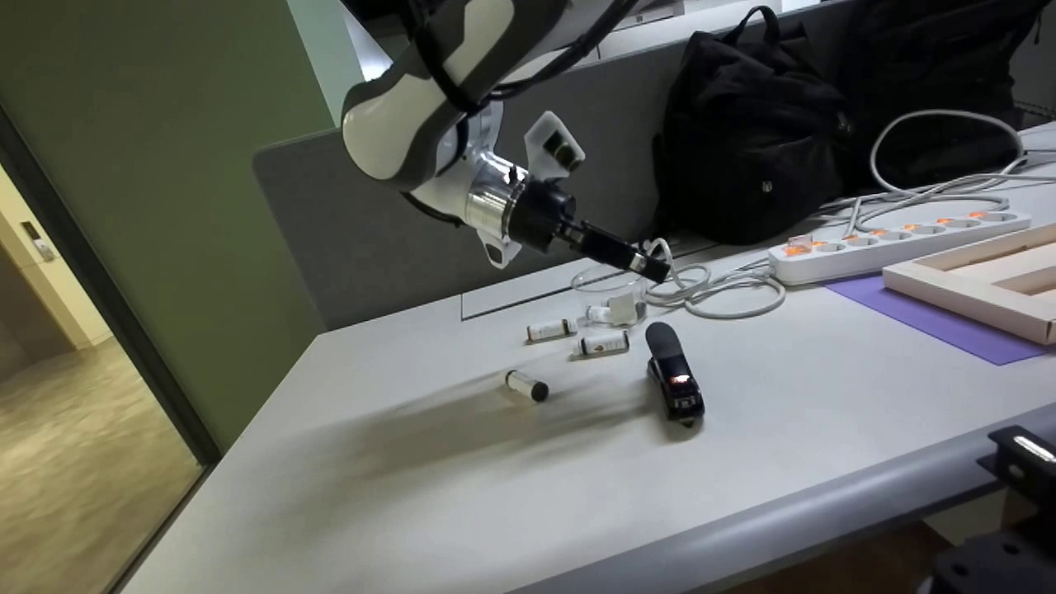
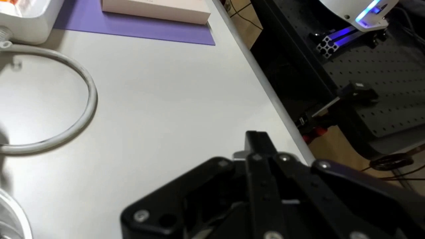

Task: Press down the stapler

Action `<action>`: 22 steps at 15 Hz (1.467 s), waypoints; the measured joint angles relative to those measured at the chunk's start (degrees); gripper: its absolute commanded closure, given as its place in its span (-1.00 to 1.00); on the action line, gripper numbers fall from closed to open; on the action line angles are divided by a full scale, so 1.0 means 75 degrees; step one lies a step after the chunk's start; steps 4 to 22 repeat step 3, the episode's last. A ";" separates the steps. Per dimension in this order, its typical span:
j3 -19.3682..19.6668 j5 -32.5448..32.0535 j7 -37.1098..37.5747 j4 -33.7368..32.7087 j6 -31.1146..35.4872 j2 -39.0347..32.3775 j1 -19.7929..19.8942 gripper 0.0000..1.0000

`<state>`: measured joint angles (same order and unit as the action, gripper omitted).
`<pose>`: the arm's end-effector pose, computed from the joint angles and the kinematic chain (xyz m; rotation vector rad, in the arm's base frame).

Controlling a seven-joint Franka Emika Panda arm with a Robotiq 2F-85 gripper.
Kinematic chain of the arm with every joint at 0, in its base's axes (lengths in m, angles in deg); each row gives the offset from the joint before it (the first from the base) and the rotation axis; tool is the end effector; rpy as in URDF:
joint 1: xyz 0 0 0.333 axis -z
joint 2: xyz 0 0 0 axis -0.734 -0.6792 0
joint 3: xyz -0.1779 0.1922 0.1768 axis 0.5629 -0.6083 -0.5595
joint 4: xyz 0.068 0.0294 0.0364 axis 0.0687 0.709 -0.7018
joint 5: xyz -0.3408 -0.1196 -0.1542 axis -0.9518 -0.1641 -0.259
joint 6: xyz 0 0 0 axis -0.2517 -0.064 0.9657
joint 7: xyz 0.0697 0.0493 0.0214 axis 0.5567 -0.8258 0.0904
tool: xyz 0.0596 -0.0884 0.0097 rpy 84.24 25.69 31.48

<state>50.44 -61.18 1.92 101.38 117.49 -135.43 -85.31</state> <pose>0.5388 0.4163 0.1420 2.0175 1.6208 -1.3466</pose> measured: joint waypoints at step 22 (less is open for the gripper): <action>0.0154 0.0109 0.0001 -0.0402 -0.0358 0.0077 0.0081 0.71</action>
